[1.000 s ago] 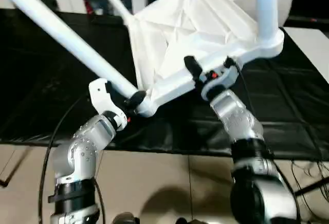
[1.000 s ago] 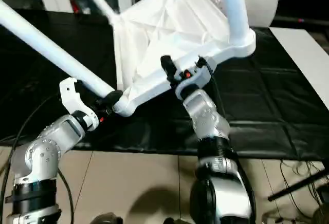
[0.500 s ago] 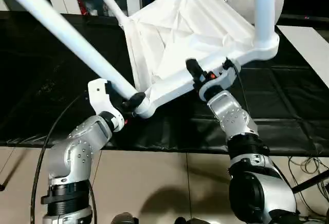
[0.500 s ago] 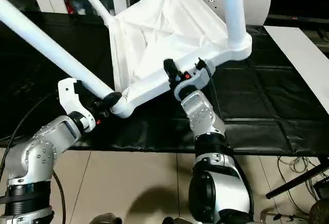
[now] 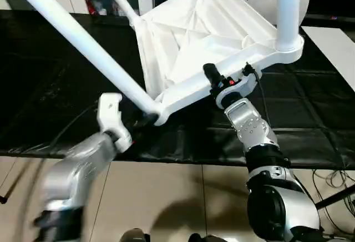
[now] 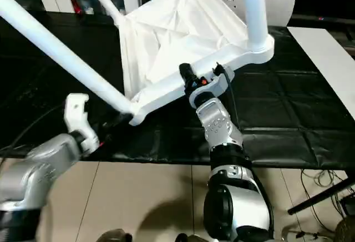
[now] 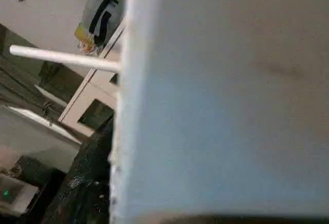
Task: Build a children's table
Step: Flip table
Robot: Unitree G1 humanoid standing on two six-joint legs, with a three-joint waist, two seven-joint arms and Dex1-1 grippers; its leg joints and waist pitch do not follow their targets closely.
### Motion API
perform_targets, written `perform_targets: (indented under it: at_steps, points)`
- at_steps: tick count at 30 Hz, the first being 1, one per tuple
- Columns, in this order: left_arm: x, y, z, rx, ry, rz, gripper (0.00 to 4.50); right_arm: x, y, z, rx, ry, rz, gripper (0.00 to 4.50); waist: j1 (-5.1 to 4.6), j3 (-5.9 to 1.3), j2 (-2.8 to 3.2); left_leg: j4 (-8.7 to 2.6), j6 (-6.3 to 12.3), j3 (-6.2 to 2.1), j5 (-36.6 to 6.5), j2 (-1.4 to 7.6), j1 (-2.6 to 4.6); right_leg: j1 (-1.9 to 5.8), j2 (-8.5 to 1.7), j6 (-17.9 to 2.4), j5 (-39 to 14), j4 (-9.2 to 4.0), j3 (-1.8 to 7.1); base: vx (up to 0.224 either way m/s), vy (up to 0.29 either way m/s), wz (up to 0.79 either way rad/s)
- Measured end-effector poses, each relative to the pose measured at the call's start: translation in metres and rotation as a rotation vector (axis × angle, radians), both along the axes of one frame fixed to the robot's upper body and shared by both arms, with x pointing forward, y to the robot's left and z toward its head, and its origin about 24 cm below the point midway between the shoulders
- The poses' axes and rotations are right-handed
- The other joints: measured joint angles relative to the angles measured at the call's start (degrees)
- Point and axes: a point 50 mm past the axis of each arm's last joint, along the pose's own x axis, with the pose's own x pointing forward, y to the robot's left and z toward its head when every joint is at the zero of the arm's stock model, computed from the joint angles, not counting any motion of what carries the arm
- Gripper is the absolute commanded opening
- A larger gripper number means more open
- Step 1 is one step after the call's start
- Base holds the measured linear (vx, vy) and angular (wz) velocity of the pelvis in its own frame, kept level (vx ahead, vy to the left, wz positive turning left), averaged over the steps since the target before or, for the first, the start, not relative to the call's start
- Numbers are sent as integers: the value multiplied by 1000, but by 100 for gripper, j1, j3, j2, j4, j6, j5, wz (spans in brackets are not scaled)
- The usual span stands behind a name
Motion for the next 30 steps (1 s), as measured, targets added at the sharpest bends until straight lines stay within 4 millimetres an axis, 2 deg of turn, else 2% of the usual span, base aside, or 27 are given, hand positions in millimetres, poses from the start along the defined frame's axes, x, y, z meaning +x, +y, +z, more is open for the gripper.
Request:
perform_targets:
  at_steps: [2,3,5,10,11,12,15,17,20,24,26,30]
  points:
    - [-6,9,0,58,-25,-22,369,1,-10,2,-24,-8,-27,205,51,0,0,1,4,1,2,-1,0,1,-3,2,1,-1,0,0,0,0]
    - [-8,11,3,79,-52,-32,369,2,-18,3,-43,-14,-52,205,116,0,0,1,6,5,4,-1,0,2,-5,4,2,-1,0,0,0,0]
    - [-9,9,9,84,-101,-58,369,3,-26,6,-86,-26,-95,205,159,-1,-2,2,13,18,12,1,5,9,-13,7,4,2,-1,0,0,0]
    - [-18,-13,45,155,-294,-224,372,4,-53,23,-230,-62,-216,205,182,3,-11,0,32,106,31,-1,20,4,-82,36,-10,57,-4,0,0,0]
    - [-18,-16,51,160,-324,-241,392,4,-60,28,-272,-72,-248,205,179,1,-14,2,39,116,36,-6,23,5,-92,39,-11,63,-2,0,0,0]
    - [-18,-18,54,162,-339,-253,392,4,-66,31,-306,-80,-272,205,176,-1,-21,2,41,116,41,-9,21,5,-95,41,-10,63,-2,0,0,0]
    - [-11,-25,72,176,-415,-260,411,-1,-84,39,-424,-96,-334,204,148,-3,-55,2,34,116,58,-10,19,8,-96,48,-5,71,2,0,0,0]
    - [-6,-28,90,195,-499,-242,441,-2,-91,46,-502,-101,-360,204,110,-3,-56,2,25,116,64,-12,19,9,-95,57,3,71,4,0,0,0]
    - [-3,-29,107,209,-581,-212,450,-5,-97,51,-597,-102,-386,204,49,-9,-65,1,19,114,67,-11,12,23,-91,59,6,71,2,0,0,0]
    - [1,-26,125,215,-657,-157,450,-7,-96,57,-685,-110,-390,203,-79,-13,-71,2,14,113,68,-11,9,24,-89,64,8,70,1,0,0,0]
    - [2,-24,127,227,-672,-138,450,-7,-93,58,-716,-121,-383,202,-127,-13,-72,2,15,112,68,-11,7,24,-88,68,10,67,1,0,0,0]
    - [7,-18,129,334,-682,-116,450,-7,-87,62,-792,-131,-372,201,-159,-16,-77,4,16,101,68,-10,6,23,-83,70,11,62,-3,0,0,0]
